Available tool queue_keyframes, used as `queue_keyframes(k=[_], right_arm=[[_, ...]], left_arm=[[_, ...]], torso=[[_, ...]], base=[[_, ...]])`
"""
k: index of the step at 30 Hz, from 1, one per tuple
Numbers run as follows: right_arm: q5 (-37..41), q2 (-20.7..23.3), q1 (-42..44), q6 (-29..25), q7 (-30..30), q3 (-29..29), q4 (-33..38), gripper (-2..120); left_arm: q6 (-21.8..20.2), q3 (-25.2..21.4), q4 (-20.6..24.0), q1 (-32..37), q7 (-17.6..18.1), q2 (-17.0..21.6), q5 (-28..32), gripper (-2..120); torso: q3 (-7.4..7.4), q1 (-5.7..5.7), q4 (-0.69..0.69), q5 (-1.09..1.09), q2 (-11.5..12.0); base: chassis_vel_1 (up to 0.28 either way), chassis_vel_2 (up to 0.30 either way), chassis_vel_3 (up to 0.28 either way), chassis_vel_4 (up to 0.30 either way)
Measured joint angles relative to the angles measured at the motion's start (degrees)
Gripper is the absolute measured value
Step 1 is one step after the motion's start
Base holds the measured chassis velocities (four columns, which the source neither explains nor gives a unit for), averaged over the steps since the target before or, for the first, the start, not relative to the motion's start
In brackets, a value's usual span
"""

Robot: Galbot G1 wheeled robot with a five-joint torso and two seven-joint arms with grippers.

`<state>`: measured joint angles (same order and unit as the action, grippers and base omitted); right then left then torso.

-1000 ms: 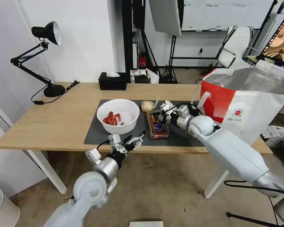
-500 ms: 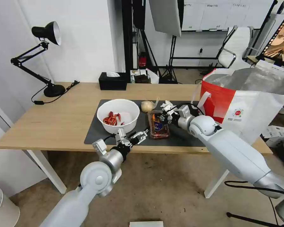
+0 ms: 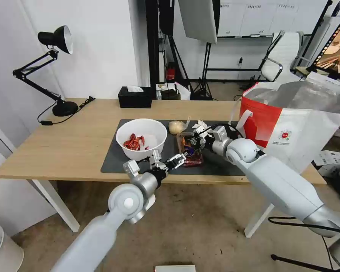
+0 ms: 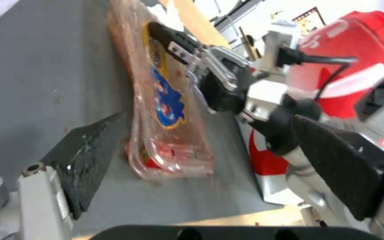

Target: Pick up the trash from the table and place it into the takeout bag.

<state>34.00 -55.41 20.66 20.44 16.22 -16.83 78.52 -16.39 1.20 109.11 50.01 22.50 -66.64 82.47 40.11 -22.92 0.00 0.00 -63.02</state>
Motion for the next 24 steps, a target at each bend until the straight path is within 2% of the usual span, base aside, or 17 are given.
queue_keyframes(k=[7,21,24], right_arm=[[0.1,-0.1,0.1,0.1,0.0,0.0,0.0,0],[0.1,-0.3,0.4,0.1,0.0,0.2,0.5,0],[0.1,-0.2,0.5,0.1,0.0,0.3,0.7,0]], left_arm=[[-0.2,1.4,-3.9,-3.2,0.5,-1.1,1.1,100],[-1.2,3.1,-8.2,-6.0,1.8,-3.2,2.7,100],[-1.4,3.1,-8.4,-6.1,2.1,-3.2,3.3,92]], torso=[[0.00,0.00,0.00,0.00,0.0],[0.00,0.00,0.00,0.00,0.0],[0.00,0.00,0.00,0.00,0.0]], base=[[0.000,0.000,0.000,0.000],[0.000,0.000,0.000,0.000],[0.000,0.000,0.000,0.000]])
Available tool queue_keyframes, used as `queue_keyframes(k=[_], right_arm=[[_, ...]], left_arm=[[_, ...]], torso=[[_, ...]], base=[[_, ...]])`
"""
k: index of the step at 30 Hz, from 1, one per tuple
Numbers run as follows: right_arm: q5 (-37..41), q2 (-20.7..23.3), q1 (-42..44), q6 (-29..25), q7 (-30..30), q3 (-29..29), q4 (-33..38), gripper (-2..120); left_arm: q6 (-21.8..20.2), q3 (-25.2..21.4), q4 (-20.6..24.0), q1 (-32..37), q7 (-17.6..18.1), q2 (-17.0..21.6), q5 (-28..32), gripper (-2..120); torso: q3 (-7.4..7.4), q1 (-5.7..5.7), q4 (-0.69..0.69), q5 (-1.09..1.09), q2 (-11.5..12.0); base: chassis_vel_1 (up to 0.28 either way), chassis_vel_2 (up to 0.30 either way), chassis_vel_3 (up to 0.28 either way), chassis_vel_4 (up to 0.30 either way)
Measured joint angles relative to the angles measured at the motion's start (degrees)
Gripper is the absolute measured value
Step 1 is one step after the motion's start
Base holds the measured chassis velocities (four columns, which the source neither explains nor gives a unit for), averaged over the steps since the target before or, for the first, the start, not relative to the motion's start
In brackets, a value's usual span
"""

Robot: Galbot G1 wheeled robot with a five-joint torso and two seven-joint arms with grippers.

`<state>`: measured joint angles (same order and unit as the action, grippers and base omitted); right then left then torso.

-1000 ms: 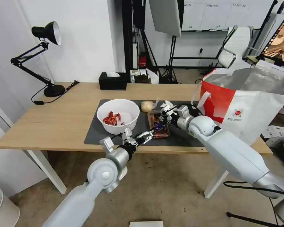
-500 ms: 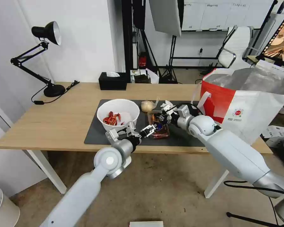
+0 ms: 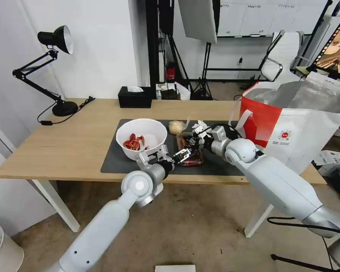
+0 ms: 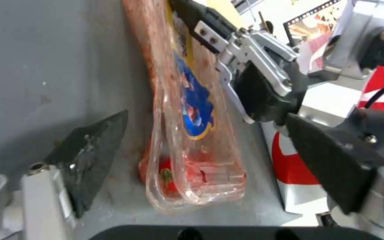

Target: Pick up the trash from the table and place it into the takeout bag.

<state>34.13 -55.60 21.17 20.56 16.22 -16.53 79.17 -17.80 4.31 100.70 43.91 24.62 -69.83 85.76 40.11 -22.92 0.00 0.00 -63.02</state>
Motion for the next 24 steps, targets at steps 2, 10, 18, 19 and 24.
queue_keyframes(k=[2,10,18,19,24], right_arm=[[0.0,0.0,0.0,0.0,0.0,0.1,0.1,0],[0.1,0.4,0.1,0.0,0.0,0.1,0.3,0],[1.6,0.9,0.2,1.2,-0.5,0.3,0.3,0],[1.6,0.9,0.2,1.2,-0.5,0.3,0.3,0],[1.7,1.1,0.8,1.2,-0.5,0.7,0.4,0]], left_arm=[[-0.1,0.0,-0.1,0.0,0.2,0.1,0.3,84],[-0.1,0.1,-0.4,-0.1,0.5,0.2,0.7,53],[0.0,0.1,-0.7,0.0,0.6,0.5,0.3,24],[0.0,0.1,-0.7,0.0,0.6,0.5,0.3,24],[0.1,0.1,-0.9,0.0,0.6,0.5,0.1,4]], torso=[[0.00,0.00,0.00,0.00,0.0],[0.00,0.00,0.00,0.00,0.0],[0.00,0.00,0.00,0.00,0.0],[0.00,0.00,0.00,0.00,0.0],[0.00,0.00,0.00,0.00,0.0]], base=[[0.000,0.000,0.000,0.000],[0.000,0.000,0.000,0.000],[0.000,0.000,0.000,0.000],[0.000,0.000,0.000,0.000],[0.000,0.000,0.000,0.000]])
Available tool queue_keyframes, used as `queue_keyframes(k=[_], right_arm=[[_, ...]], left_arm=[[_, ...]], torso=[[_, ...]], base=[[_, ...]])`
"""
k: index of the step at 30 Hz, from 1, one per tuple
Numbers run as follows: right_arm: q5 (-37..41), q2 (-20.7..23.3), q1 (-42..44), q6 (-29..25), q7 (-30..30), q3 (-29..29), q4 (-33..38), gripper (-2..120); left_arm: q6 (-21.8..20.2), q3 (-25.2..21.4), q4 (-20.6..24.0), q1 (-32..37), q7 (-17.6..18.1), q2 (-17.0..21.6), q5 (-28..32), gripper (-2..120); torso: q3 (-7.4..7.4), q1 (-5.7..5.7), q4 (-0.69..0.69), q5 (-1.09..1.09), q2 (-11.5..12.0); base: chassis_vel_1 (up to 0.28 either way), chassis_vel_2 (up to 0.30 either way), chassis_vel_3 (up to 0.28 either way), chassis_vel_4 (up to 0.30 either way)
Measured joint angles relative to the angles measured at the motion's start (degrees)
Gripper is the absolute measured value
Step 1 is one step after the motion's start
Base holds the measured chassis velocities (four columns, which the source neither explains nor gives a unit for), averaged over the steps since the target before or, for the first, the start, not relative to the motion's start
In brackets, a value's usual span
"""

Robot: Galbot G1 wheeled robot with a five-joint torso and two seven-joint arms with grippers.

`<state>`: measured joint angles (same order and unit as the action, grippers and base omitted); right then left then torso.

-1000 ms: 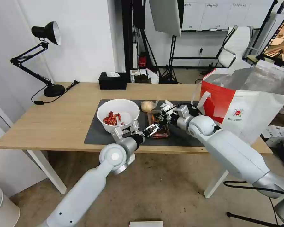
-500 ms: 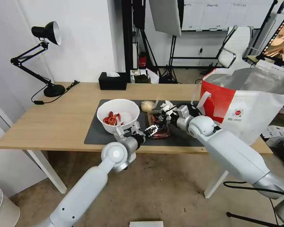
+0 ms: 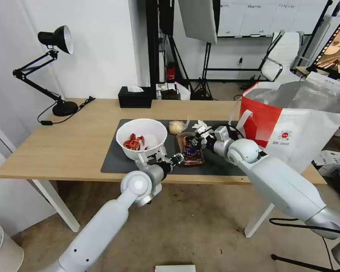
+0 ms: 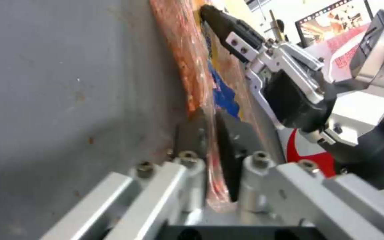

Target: Pick up the trash from the table and place it into the takeout bag.

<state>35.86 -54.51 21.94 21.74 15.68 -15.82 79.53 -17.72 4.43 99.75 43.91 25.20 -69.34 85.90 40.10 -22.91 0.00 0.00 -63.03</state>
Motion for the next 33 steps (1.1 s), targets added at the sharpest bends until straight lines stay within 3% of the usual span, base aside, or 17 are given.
queue_keyframes(k=[6,8,9,11,12,14,16,20,23,27,29,31,33], right_arm=[[2.1,0.0,0.9,-0.2,-0.5,0.9,1.0,0],[10.2,0.0,1.5,-1.5,-4.2,2.1,2.6,0],[10.2,0.0,1.5,-1.5,-4.2,2.1,2.6,0],[23.4,-0.6,2.6,-3.6,-16.2,4.2,6.3,0],[23.4,-0.6,2.6,-3.6,-16.2,4.2,6.3,0],[33.6,-0.7,4.9,-7.2,-23.6,7.7,11.5,7],[34.7,-0.1,6.4,-10.1,-24.2,9.0,13.9,12],[29.6,3.6,14.2,-18.8,-23.0,13.9,22.6,28],[24.4,6.0,20.9,-22.0,-22.3,18.0,27.4,38],[20.2,8.2,29.0,-23.2,-22.2,23.3,32.3,50],[13.2,9.8,39.3,-24.0,-22.6,29.3,37.6,62],[12.0,9.9,40.8,-24.1,-22.7,30.2,38.3,62],[5.8,10.3,49.1,-24.5,-22.9,34.4,42.2,73]], left_arm=[[0.1,0.0,0.1,0.2,0.0,0.0,-0.1,0],[0.2,-0.3,0.7,0.4,-0.1,0.1,-0.2,0],[0.2,-0.3,0.7,0.4,-0.1,0.1,-0.2,0],[0.3,-0.6,2.3,0.5,-0.1,0.2,-0.3,0],[0.3,-0.6,2.3,0.5,-0.1,0.2,-0.3,0],[0.7,-1.1,4.4,0.5,-0.2,0.7,-0.5,0],[1.0,-1.3,5.5,0.5,-0.2,0.9,-0.6,0],[1.6,-2.6,9.1,0.6,-0.2,1.5,-1.7,0],[2.1,-3.5,10.8,0.6,-0.2,2.3,-3.2,0],[2.8,-4.2,11.6,-0.4,-0.2,3.4,-4.8,0],[3.9,-5.8,11.6,-3.1,-0.3,5.0,-6.2,0],[4.0,-6.0,11.6,-3.6,-0.4,5.2,-6.3,0],[4.6,-6.5,11.2,-6.7,-1.1,6.5,-6.7,0]], torso=[[0.00,0.00,0.00,0.00,0.0],[0.01,0.00,0.00,0.00,0.0],[0.01,0.00,0.00,0.00,0.0],[0.00,0.00,0.00,0.00,0.0],[0.00,0.00,0.00,0.00,0.0],[0.00,0.00,0.03,0.02,0.0],[0.00,0.00,0.02,0.01,0.0],[-0.01,0.00,-0.01,0.00,0.0],[0.00,0.01,0.00,0.00,0.0],[-0.01,0.01,0.00,0.00,0.0],[0.00,0.01,-0.01,-0.03,0.0],[0.00,0.01,-0.01,-0.02,0.0],[-0.01,0.01,0.01,0.00,0.0]], base=[[0.000,0.000,0.000,0.000],[0.000,0.000,0.000,0.000],[0.000,0.000,0.000,0.000],[0.000,0.000,0.000,0.000],[0.000,0.000,0.000,0.000],[0.000,0.000,0.000,0.000],[0.000,0.000,0.000,0.000],[0.000,0.000,0.000,0.000],[0.000,0.000,0.000,0.000],[0.000,0.000,0.000,0.000],[0.000,0.000,0.000,0.000],[0.000,0.000,0.000,0.000],[0.000,0.000,0.000,0.000]])
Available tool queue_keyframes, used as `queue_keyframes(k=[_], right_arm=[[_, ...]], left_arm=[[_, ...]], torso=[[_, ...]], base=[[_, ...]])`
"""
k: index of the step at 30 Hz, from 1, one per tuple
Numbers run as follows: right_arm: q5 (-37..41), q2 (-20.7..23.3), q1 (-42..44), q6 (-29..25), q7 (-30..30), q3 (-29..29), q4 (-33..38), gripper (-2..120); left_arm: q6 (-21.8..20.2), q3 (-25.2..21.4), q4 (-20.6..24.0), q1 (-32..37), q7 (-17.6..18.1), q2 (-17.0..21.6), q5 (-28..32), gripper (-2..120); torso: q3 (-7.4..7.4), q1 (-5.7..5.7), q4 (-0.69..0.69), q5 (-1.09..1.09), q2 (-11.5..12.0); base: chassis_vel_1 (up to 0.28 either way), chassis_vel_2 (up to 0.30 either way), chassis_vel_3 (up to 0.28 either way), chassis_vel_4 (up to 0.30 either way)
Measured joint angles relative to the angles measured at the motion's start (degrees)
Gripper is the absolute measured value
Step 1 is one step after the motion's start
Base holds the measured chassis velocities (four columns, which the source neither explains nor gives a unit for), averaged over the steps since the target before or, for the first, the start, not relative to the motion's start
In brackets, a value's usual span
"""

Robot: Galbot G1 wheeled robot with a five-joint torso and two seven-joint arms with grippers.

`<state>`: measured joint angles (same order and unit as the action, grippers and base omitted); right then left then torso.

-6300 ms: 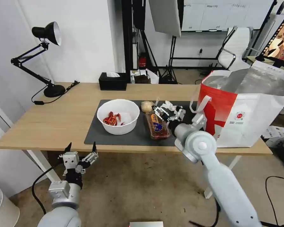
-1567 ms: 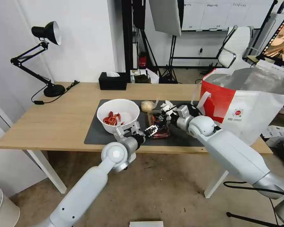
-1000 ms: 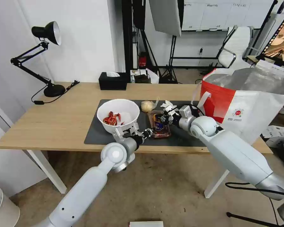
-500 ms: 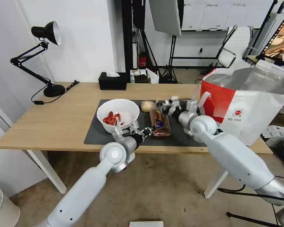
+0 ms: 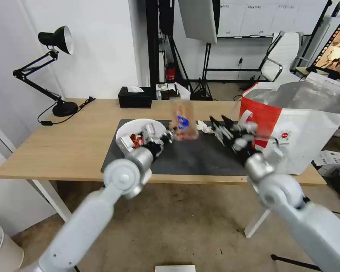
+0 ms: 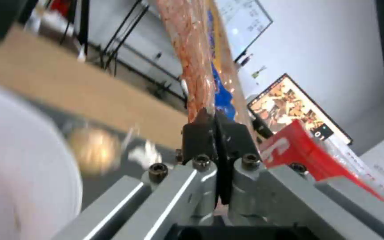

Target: Pick up the trash from the table and place it into the takeout bag.

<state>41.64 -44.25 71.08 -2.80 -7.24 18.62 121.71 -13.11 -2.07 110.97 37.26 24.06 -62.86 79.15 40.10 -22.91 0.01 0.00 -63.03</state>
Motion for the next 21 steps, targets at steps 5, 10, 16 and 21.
queue_keyframes(k=[5,10,16,21], right_arm=[[-9.3,-1.0,9.1,-1.7,-0.5,5.1,2.4,87],[-19.9,-5.7,21.9,-5.2,-1.1,10.8,1.7,100],[-24.6,-11.1,26.0,-5.5,-2.3,12.4,1.4,100],[-26.7,-14.4,26.6,-5.5,-2.4,12.2,1.5,100]], left_arm=[[0.2,2.1,-1.0,-5.2,-2.3,1.4,-1.6,0],[2.2,13.4,-7.5,-20.7,-8.6,-0.1,-10.8,0],[4.1,29.1,-21.2,-38.5,-13.9,-9.5,-25.2,0],[7.4,38.7,-34.0,-47.5,-20.2,-17.9,-38.4,0]], torso=[[0.00,0.01,0.00,0.01,0.0],[0.00,0.00,-0.03,-0.03,0.0],[0.01,-0.02,-0.01,-0.01,0.0],[0.01,-0.01,-0.01,-0.03,0.0]], base=[[0.000,0.000,0.000,0.000],[0.000,0.000,0.000,0.000],[0.000,0.000,0.000,0.000],[0.000,0.000,0.000,0.000]])
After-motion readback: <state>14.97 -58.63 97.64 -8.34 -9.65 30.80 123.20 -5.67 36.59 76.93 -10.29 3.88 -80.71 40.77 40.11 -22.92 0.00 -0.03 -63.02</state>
